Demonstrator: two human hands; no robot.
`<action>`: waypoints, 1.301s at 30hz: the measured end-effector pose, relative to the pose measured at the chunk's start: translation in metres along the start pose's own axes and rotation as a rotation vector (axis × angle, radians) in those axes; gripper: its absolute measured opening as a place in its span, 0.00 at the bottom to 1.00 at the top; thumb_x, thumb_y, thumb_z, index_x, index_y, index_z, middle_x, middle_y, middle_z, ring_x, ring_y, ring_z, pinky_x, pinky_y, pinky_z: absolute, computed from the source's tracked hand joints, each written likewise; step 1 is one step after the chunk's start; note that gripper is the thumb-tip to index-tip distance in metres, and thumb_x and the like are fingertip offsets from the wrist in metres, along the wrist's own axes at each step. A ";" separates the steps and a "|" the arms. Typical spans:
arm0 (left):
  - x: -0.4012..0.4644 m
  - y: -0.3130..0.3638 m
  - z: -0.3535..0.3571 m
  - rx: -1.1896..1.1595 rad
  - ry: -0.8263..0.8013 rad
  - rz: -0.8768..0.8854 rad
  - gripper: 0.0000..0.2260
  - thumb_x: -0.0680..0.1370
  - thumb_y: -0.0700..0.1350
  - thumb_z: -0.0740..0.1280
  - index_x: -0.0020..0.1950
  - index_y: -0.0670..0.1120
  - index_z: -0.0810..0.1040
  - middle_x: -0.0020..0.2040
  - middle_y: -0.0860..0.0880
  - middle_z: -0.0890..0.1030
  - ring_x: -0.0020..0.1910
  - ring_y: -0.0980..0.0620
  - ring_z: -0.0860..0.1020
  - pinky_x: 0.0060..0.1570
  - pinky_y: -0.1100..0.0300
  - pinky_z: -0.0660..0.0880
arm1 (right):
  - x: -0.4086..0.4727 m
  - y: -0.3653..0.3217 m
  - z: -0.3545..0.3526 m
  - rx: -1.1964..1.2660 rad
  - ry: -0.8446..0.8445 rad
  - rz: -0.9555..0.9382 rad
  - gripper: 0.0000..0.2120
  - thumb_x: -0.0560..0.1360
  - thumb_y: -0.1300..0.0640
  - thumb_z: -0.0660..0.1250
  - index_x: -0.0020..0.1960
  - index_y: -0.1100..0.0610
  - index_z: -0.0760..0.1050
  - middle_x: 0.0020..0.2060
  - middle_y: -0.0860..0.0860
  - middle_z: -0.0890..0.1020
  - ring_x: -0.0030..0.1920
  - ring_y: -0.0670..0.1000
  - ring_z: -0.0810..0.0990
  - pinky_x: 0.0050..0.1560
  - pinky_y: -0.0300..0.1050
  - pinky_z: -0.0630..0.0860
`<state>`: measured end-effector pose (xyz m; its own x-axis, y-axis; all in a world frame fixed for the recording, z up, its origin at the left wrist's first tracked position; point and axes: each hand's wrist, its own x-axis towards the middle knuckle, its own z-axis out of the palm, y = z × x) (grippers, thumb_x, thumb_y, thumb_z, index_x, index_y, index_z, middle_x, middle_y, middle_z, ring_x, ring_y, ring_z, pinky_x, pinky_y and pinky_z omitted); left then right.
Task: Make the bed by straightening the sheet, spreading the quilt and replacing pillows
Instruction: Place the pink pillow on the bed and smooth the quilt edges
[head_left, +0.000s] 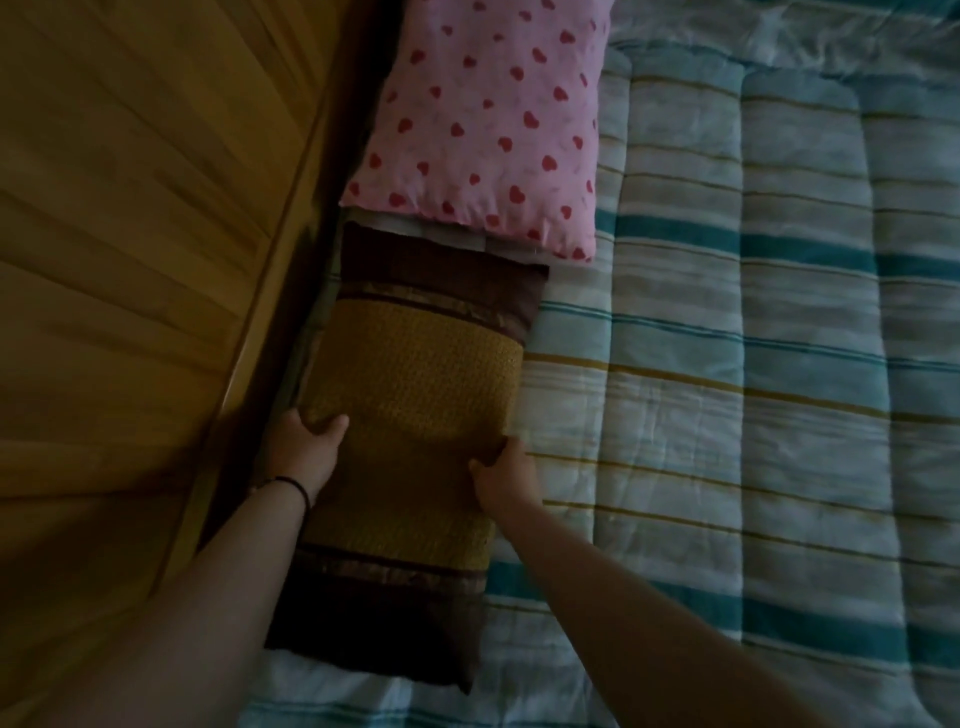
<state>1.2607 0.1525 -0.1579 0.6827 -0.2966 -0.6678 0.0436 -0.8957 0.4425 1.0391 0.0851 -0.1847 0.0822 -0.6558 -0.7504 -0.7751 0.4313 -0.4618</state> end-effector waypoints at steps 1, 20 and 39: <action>-0.002 0.000 0.006 0.097 0.057 0.066 0.31 0.78 0.55 0.67 0.77 0.51 0.59 0.74 0.46 0.65 0.71 0.41 0.66 0.67 0.40 0.66 | -0.003 -0.002 0.003 -0.066 0.039 -0.065 0.31 0.78 0.51 0.68 0.76 0.54 0.58 0.72 0.55 0.69 0.68 0.54 0.71 0.64 0.55 0.75; -0.061 -0.019 -0.009 0.655 -0.285 0.298 0.29 0.79 0.47 0.66 0.78 0.52 0.59 0.80 0.50 0.47 0.77 0.47 0.54 0.73 0.50 0.60 | -0.054 -0.004 -0.014 -0.824 -0.318 -0.375 0.36 0.81 0.60 0.62 0.80 0.40 0.46 0.81 0.51 0.48 0.79 0.58 0.53 0.68 0.60 0.71; -0.036 -0.105 -0.005 0.646 -0.272 0.297 0.48 0.72 0.56 0.73 0.73 0.71 0.37 0.78 0.48 0.36 0.76 0.40 0.54 0.70 0.44 0.66 | -0.047 0.028 0.053 -0.894 -0.337 -0.436 0.46 0.78 0.55 0.68 0.75 0.28 0.38 0.69 0.49 0.19 0.76 0.63 0.29 0.68 0.65 0.69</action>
<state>1.2358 0.2593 -0.1776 0.3916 -0.5521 -0.7361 -0.6068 -0.7563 0.2445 1.0470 0.1610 -0.1878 0.5291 -0.3788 -0.7593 -0.8057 -0.5051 -0.3094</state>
